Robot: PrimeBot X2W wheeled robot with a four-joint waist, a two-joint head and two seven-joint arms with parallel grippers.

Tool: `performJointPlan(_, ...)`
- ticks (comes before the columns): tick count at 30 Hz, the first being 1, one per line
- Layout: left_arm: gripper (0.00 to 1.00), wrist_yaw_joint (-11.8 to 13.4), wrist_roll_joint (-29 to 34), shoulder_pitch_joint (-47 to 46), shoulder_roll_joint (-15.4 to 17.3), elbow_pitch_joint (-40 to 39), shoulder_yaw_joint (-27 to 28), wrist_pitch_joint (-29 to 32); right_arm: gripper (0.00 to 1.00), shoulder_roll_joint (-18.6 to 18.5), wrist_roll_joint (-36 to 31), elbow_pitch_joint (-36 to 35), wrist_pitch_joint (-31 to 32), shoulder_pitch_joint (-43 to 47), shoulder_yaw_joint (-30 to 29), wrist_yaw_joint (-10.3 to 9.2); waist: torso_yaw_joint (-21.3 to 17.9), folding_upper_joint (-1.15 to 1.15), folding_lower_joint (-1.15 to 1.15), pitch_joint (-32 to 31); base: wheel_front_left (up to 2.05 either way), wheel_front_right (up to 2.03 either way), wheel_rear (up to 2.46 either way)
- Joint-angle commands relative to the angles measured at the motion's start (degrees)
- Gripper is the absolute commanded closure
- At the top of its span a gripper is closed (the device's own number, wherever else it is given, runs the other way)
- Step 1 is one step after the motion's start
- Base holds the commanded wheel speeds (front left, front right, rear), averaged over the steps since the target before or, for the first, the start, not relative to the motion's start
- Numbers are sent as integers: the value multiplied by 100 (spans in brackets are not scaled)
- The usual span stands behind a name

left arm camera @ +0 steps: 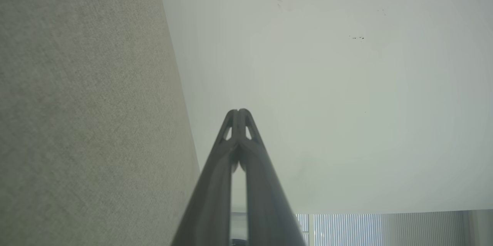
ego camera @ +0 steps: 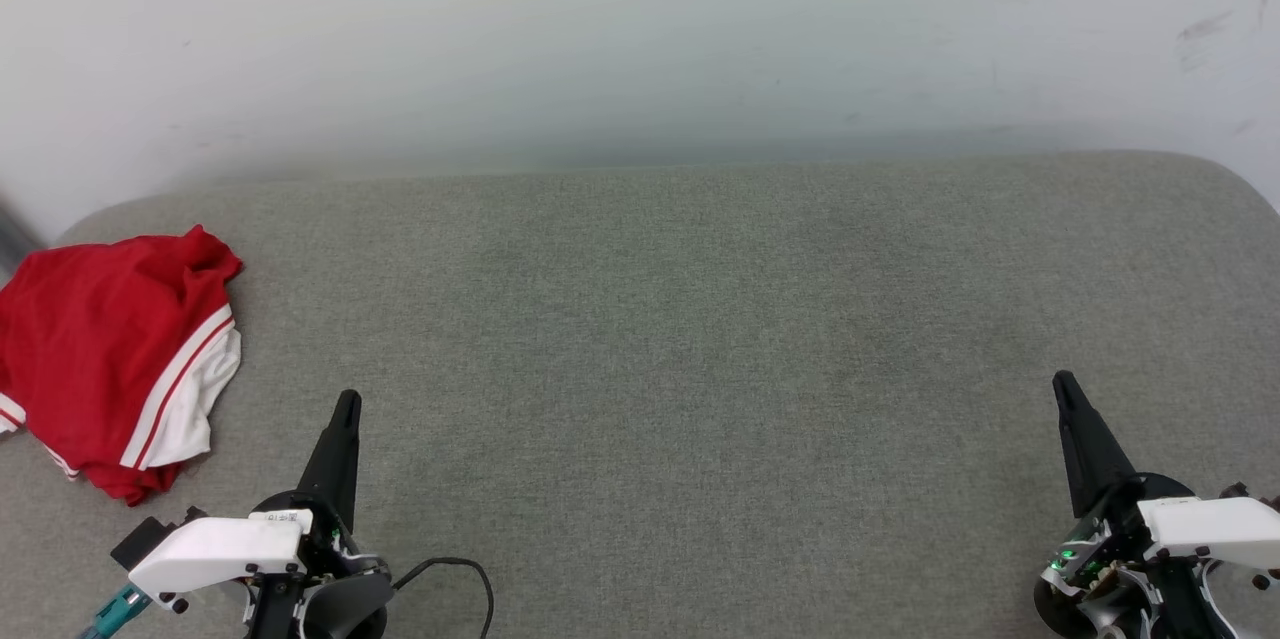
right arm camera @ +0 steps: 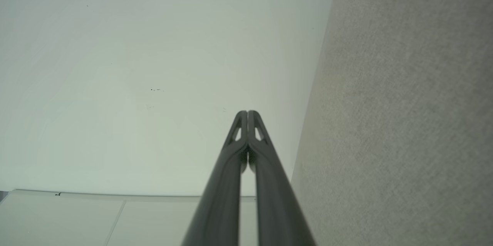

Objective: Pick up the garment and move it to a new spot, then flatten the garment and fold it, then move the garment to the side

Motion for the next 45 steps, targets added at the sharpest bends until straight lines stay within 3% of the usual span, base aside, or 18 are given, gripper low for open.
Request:
performJointPlan(1, 100, -17, 8, -36, -10, 4, 11, 23, 100, 22, -26, 5, 5, -64, 4, -2, 0, 0, 0, 0, 0, 0, 0)
performJointPlan(8, 100, -17, 8, -36, -10, 4, 11, 24, 100, 22, -26, 5, 5, -64, 4, -2, 0, 0, 0, 0, 0, 0, 0)
performJointPlan(9, 0, 0, 1, 0, 0, 2, -1, -1, 0, 0, -1, 1, -1, 0, 0, 0, 0, 0, 0, 0, 0, 0, 0)
performJointPlan(29, 0, -2, 484, 333, -14, -87, -98, -441, 0, 6, -556, 67, -435, 261, 97, -1, -18, 0, 0, 19, 0, 0, 0)
performJointPlan(45, 0, -5, 1694, 324, -10, -228, 485, -820, 0, 7, -2779, -403, -818, 206, -148, -1, -37, 0, 0, 45, 0, 0, 0)
